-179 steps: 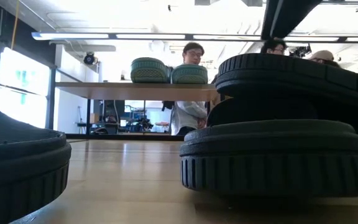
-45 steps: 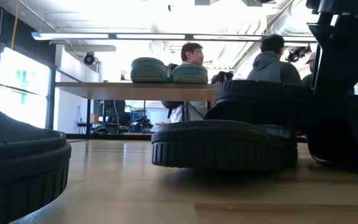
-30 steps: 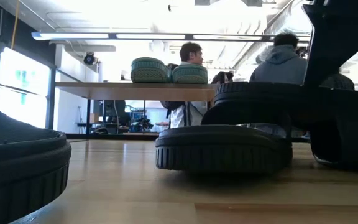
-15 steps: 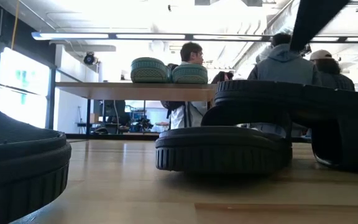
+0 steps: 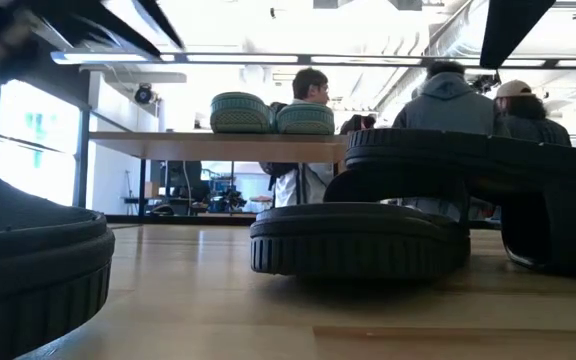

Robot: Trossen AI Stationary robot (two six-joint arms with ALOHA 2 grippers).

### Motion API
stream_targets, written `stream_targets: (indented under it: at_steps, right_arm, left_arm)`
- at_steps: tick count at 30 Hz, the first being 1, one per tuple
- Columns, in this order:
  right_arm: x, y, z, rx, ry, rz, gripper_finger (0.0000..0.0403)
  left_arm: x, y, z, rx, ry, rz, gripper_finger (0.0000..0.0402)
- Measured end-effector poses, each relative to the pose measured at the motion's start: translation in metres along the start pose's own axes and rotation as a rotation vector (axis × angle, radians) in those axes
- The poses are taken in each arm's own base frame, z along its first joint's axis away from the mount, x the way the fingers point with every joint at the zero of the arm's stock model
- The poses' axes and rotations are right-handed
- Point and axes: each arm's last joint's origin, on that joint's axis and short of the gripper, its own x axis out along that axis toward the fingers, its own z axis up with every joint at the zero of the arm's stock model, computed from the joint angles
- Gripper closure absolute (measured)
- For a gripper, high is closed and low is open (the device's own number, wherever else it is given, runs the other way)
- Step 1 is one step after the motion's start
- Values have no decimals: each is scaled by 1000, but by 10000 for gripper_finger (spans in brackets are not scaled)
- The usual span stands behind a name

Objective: Pick and place slides into the shelf
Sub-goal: Put the black slide under the shelf

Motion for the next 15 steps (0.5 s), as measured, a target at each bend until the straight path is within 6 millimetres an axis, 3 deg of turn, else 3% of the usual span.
stream_targets:
  at_steps: [4,9,15]
  right_arm:
    - [0,0,-1,-6,1,-2,394]
    - [-1,-1,0,-10,-29,-21,349]
    - [-1,-1,0,-31,-48,-31,305]
  left_arm:
    - [27,2,-2,62,30,25,306]
    - [55,7,0,169,37,101,253]
    - [84,5,0,324,16,142,224]
